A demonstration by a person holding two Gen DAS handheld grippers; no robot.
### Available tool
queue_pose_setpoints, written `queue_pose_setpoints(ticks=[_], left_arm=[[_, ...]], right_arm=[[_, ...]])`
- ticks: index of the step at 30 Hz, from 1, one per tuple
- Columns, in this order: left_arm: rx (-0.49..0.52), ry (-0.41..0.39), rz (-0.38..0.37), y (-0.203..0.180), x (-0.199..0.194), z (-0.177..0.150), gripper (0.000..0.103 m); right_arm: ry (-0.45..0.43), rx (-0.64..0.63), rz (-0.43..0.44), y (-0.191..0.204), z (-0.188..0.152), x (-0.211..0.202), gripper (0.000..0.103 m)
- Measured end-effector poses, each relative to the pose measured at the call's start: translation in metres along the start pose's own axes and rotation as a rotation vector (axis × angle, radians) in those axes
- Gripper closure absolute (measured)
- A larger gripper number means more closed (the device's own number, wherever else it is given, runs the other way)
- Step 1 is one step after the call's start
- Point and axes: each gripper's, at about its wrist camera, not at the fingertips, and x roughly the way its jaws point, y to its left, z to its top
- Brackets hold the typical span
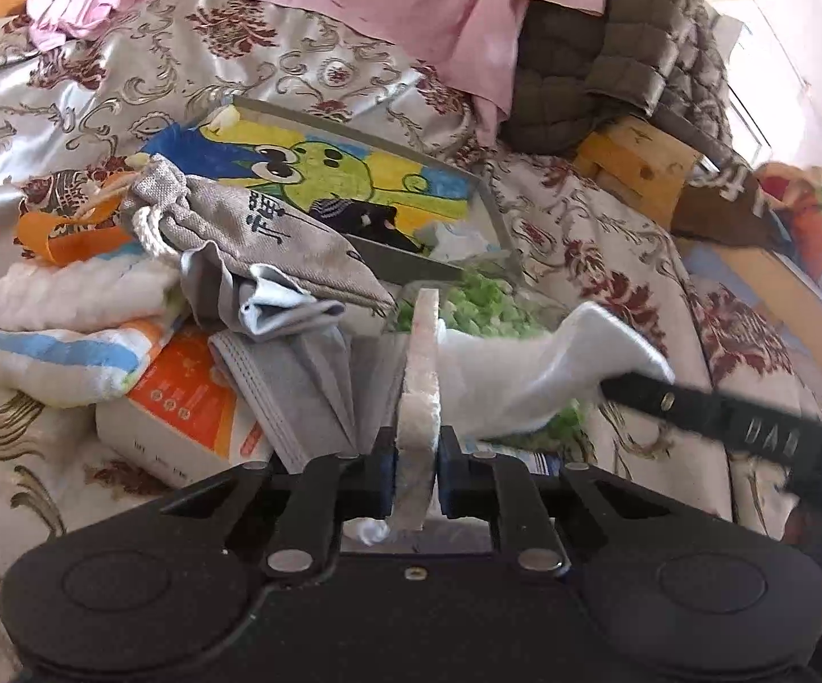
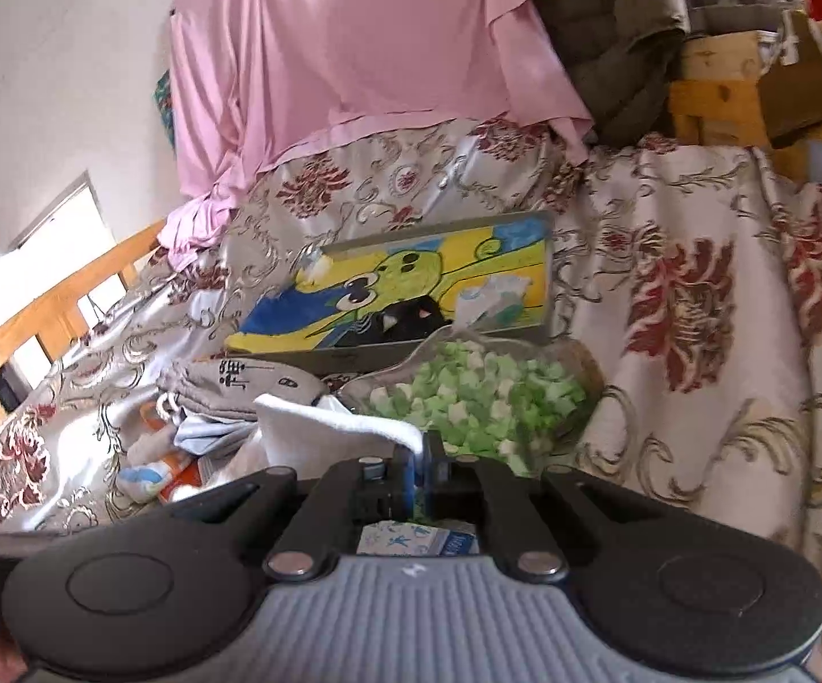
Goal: Organize soft objects
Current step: 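Close the right tool on a white towel while the left tool grips a white lace cloth, then lift the white towel with the right tool while the left tool raises the lace cloth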
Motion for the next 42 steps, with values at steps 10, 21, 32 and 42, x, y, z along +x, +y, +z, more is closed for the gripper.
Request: queue_pose_setpoints(ticks=[10,21,32,42], left_arm=[[0.005,0.032,0.016,0.004,-0.009,-0.014,0.088],[-0.003,0.019,0.017,0.007,-0.008,-0.013,0.086],[-0.035,-0.027,0.004,0.016,-0.012,-0.009,0.082],[0.001,-0.04,0.027,0.007,-0.012,-0.009,0.087]], right_arm=[[0.096,-0.017,0.002,0.0,-0.008,0.017,0.091],[0.143,-0.042,0.06,0.012,-0.02,0.035,0.047],[0.126,-0.02,0.089,0.019,-0.03,0.053,0.036],[0.131,-0.102,0.031,0.03,-0.031,0.057,0.085]])
